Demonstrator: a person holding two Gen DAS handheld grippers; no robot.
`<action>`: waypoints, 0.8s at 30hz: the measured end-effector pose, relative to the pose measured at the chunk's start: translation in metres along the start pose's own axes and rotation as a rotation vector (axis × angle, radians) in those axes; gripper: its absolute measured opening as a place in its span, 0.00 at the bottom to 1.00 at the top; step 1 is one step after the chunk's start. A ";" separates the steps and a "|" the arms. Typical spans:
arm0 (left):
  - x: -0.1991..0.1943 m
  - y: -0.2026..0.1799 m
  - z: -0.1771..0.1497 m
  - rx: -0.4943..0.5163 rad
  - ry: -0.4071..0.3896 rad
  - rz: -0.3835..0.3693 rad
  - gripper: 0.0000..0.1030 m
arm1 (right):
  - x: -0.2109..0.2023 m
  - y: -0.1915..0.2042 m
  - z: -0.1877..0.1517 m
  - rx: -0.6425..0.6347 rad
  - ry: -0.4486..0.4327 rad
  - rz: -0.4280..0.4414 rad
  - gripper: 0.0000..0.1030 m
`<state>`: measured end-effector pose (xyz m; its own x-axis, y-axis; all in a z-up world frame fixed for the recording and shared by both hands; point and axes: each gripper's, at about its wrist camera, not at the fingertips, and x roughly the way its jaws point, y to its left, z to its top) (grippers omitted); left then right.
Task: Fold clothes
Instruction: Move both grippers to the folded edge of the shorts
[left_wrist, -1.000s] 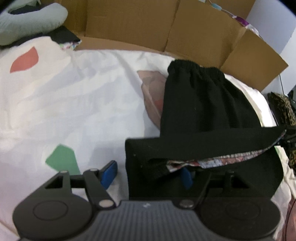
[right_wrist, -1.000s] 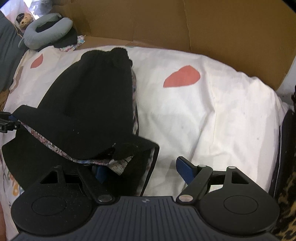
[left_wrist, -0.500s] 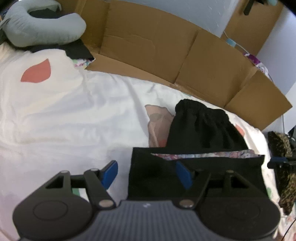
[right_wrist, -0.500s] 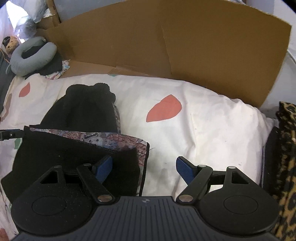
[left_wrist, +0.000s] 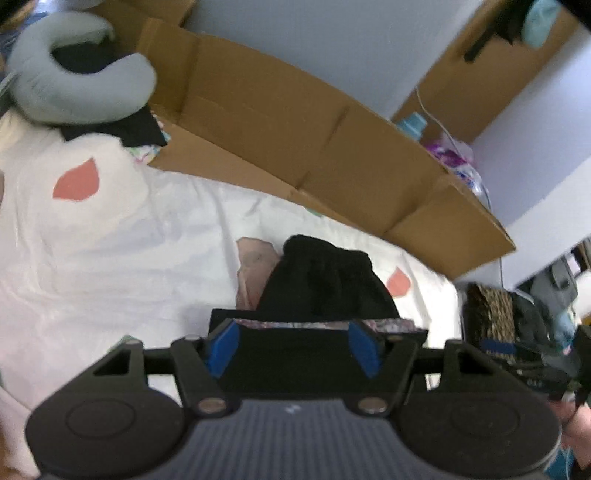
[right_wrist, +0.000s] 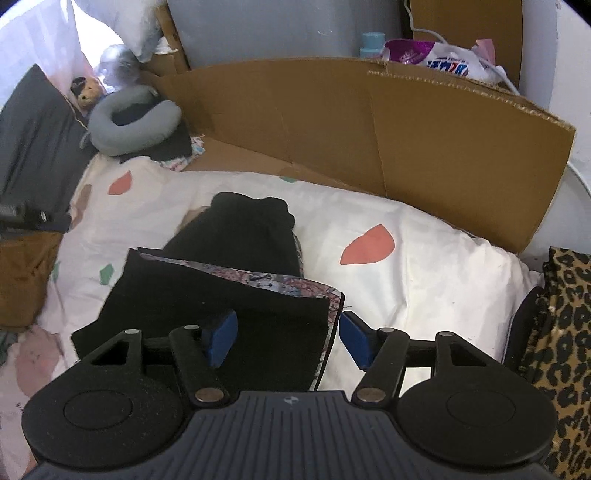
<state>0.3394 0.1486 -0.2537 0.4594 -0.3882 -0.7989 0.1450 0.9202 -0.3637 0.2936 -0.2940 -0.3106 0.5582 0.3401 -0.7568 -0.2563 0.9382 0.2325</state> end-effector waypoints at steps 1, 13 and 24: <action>-0.004 -0.003 0.005 0.016 -0.002 0.032 0.67 | -0.004 -0.002 0.001 0.014 -0.004 0.003 0.64; 0.053 0.029 0.012 0.063 -0.006 0.084 0.64 | 0.025 -0.020 -0.001 0.052 -0.003 0.015 0.49; 0.104 0.053 -0.033 0.196 -0.001 0.024 0.58 | 0.092 -0.026 -0.011 0.014 0.017 0.003 0.43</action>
<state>0.3663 0.1556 -0.3718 0.4656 -0.3659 -0.8058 0.3016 0.9216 -0.2442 0.3430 -0.2881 -0.3936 0.5437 0.3422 -0.7664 -0.2471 0.9379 0.2436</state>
